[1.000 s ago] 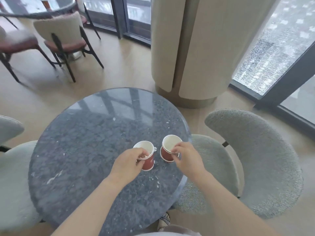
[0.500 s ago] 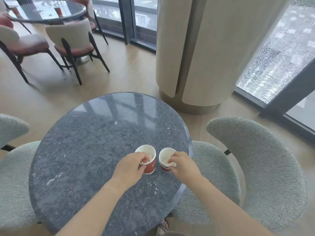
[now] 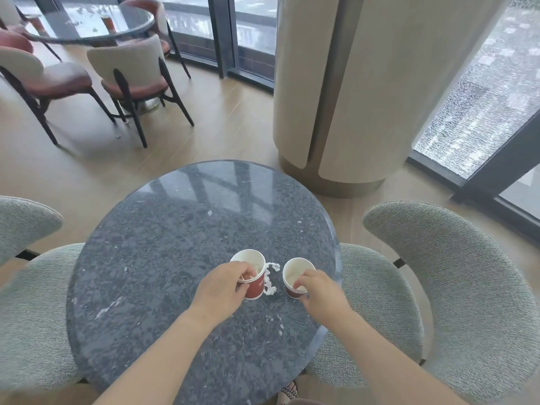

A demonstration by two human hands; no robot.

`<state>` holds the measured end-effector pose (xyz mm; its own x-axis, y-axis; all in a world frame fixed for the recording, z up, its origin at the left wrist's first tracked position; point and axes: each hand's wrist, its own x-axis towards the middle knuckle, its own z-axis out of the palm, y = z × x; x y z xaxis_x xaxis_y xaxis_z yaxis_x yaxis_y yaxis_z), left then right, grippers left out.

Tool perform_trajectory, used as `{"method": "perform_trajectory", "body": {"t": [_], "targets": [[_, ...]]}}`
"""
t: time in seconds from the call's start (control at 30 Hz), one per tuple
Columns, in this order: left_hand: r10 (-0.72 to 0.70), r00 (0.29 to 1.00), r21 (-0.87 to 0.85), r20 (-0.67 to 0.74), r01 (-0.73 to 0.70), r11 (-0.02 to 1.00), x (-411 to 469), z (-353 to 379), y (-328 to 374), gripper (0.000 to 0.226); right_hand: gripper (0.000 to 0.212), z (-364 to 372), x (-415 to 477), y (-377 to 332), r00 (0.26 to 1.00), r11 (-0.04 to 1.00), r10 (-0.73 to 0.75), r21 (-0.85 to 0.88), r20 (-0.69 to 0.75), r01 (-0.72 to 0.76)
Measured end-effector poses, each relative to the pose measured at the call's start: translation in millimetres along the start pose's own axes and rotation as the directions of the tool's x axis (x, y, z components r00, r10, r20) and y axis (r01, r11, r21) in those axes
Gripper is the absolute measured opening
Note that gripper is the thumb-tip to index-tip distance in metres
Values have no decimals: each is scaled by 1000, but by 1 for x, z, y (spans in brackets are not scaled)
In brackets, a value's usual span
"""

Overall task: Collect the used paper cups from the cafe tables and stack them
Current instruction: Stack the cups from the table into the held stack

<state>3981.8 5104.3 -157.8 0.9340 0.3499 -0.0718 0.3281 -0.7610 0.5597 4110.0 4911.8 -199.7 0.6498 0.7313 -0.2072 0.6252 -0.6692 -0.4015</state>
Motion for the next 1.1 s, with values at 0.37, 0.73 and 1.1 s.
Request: {"method": "perform_trajectory", "body": {"t": [0.37,0.73,1.1], "targets": [[-93,996,120,1,92,989,21,-22,-35,23,17,-22,39,-19,994,1000,-9,26,-110,12],[-128,990,255,60,108,961,70,-21,-56,18,14,-27,120,-43,987,983,-162,-86,-21,159],[-76,990,265,122,41,963,86,3,-66,25,26,-14,132,-39,976,977,-214,-9,-41,214]]}}
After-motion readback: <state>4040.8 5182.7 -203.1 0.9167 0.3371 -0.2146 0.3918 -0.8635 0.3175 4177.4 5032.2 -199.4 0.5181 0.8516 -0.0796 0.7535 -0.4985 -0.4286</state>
